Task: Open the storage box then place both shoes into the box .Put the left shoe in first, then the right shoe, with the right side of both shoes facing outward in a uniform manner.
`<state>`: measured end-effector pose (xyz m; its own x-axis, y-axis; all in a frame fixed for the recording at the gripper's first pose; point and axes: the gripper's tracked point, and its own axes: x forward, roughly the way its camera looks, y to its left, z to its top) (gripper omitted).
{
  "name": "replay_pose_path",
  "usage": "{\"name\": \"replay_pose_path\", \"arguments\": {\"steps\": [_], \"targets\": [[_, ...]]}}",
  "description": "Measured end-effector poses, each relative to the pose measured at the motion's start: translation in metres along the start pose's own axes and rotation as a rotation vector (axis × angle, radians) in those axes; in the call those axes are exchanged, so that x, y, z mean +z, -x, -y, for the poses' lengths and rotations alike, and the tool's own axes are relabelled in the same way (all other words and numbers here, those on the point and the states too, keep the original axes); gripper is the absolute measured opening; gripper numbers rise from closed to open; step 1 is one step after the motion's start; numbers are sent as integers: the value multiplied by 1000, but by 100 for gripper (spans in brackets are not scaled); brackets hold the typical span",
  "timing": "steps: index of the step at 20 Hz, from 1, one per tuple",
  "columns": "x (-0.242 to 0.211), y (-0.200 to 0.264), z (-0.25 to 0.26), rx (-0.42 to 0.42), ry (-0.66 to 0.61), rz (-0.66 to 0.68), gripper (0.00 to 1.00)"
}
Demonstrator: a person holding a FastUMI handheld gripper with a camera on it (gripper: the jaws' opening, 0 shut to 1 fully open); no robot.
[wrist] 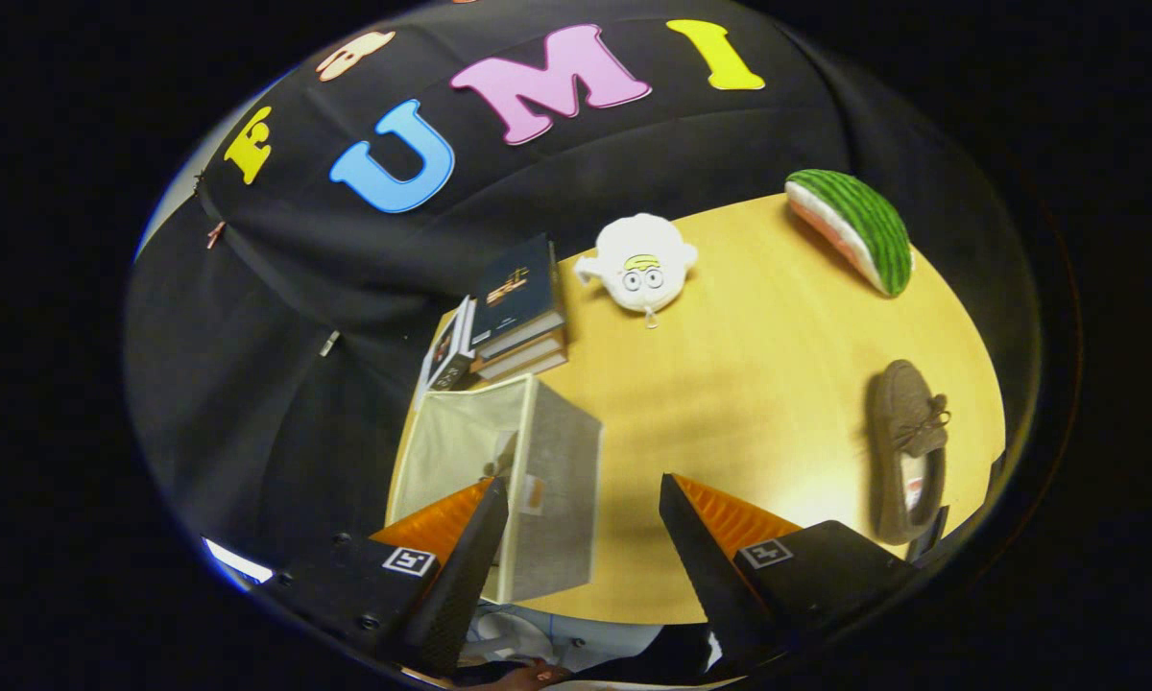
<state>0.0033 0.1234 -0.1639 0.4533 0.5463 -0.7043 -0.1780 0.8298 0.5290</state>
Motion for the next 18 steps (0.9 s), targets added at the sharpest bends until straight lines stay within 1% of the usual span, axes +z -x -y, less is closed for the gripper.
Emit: {"name": "replay_pose_path", "arguments": {"steps": [3,7,11,15,18], "targets": [[-7,7,59,-65,2,-25,98],[-9,17,135,-139,-43,-47,98],[-18,24,198,-181,-65,-89,98],[-23,23,244,-202,-6,-126,98],[-32,18,286,-251,81,-171,98]]}}
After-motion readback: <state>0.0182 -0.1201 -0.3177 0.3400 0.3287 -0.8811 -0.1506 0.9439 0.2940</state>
